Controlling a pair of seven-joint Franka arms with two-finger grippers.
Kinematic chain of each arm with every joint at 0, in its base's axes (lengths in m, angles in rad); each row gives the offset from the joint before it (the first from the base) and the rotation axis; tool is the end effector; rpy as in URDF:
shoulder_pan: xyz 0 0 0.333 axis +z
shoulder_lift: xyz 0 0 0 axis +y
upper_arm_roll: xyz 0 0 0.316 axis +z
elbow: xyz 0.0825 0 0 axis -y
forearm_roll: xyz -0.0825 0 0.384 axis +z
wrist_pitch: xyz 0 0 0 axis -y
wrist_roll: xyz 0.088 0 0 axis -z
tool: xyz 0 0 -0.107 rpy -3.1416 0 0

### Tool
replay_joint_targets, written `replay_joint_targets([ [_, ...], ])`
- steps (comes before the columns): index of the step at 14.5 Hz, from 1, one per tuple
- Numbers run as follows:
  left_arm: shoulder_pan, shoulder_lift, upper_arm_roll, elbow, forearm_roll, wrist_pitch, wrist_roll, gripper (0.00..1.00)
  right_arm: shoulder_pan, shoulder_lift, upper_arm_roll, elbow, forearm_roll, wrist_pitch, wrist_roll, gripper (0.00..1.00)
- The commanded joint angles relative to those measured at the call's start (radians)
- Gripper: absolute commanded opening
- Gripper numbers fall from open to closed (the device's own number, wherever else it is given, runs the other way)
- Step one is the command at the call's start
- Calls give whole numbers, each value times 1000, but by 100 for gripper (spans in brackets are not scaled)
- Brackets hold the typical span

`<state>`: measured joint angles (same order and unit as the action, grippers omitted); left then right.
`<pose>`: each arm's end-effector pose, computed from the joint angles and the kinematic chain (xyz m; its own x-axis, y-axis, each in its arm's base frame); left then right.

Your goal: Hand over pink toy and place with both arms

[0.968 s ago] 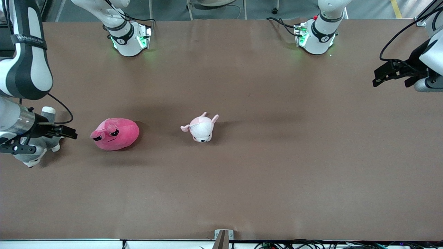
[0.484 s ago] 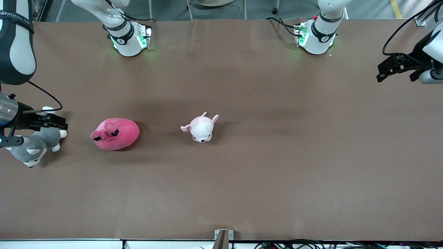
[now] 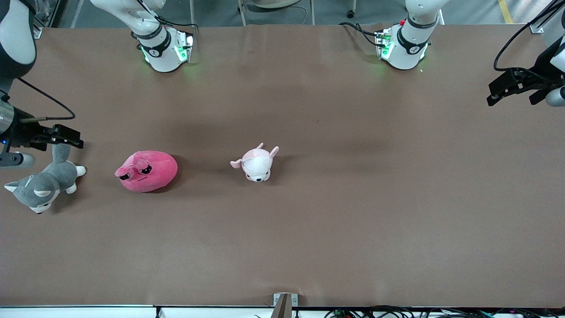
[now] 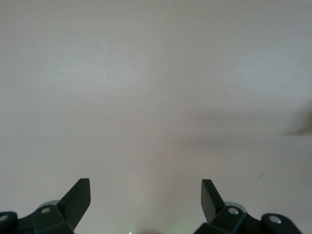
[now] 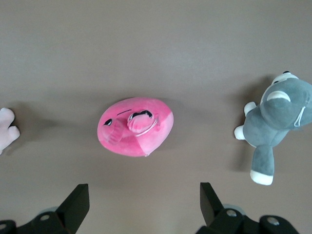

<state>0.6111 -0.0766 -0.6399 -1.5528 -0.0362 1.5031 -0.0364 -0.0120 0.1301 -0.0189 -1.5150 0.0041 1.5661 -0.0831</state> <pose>0.5277 -0.0335 0.6598 0.9999 0.0060 0.0121 0.0061 -0.9999 -0.0092 0.5909 -0.0171 0.5758 0.9955 0.0523 -0.0785 0.0518 -0.9986 -0.0082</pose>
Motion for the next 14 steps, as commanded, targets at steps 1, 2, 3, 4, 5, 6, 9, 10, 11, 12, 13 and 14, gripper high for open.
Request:
replay_joint_targets([
  [1, 13, 6, 0, 16, -21, 0, 23, 100, 17, -44, 4, -14, -21, -15, 32, 100],
  [2, 21, 29, 0, 45, -21, -1, 18, 100, 18, -44, 5, 1, -19, -17, 36, 100],
  [3, 24, 52, 0, 74, -19, -7, 16, 100, 20, -44, 5, 16, -19, -23, 34, 100],
  [4, 24, 72, 0, 95, -14, -15, 16, 100, 20, -43, 5, 35, -18, -49, 36, 100],
  [5, 25, 80, 0, 105, -13, -17, 16, 100, 18, -41, 4, 50, -13, -64, 36, 100],
  [6, 26, 83, 2, 105, -14, -17, 16, 100, 18, -37, 4, 61, -12, -64, 33, 100],
  [9, 24, 86, 2, 105, -14, -17, 16, 100, 17, -29, 2, 100, -13, -58, 34, 100],
  [10, 19, 90, 3, 105, -13, -17, 16, 100, 12, -29, 1, 108, -16, -63, 33, 100],
  [11, 10, 92, 28, 105, -13, -17, 16, 100, 11, -29, 0, 108, -21, -60, 29, 100],
  [12, -14, 92, 57, 105, -13, -17, 18, 100, 9, -30, -1, 108, -16, -57, 28, 100],
  [13, -68, 92, 107, 105, -13, -17, 18, 100, 9, -30, -1, 108, -13, -67, 35, 100],
  [14, -135, 90, 176, 105, -13, -17, 18, 100, 9, -30, -4, 101, -9, -73, 37, 100],
])
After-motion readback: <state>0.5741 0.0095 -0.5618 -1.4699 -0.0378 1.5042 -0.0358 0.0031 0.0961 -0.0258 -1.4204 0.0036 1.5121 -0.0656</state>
